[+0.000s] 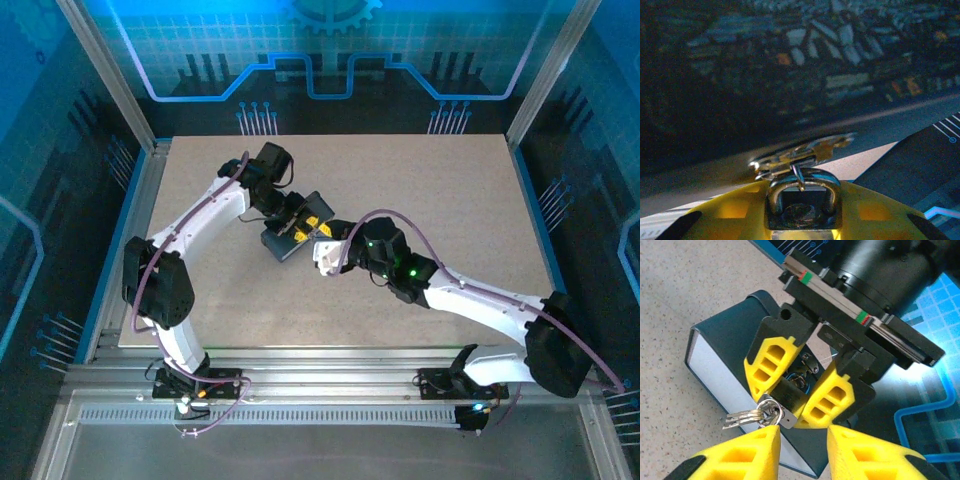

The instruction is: Unlock the padlock with the key

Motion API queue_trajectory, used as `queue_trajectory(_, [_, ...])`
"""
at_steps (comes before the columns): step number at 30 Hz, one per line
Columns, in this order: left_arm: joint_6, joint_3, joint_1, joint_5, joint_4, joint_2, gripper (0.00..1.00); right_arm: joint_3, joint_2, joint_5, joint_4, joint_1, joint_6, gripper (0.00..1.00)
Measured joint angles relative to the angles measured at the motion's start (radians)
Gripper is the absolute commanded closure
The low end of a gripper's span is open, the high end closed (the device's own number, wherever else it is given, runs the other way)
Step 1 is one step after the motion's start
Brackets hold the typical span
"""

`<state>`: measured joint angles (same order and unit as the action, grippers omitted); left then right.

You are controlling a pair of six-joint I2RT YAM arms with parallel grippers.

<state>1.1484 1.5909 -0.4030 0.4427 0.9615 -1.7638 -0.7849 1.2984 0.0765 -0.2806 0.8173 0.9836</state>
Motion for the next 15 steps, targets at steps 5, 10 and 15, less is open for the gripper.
queue_trajectory(5, [-0.004,0.0,0.0,0.0,0.003,0.0,1.0,-0.027,0.045,0.023,0.027,0.001,0.124,0.71])
queue_trajectory(10, [-0.003,0.0,0.0,0.0,0.003,0.0,1.0,-0.053,0.083,0.042,0.051,0.0,0.197,0.71])
queue_trajectory(15, [-0.003,0.0,0.0,0.0,0.003,0.0,1.0,-0.053,0.084,0.048,0.056,0.0,0.23,0.7])
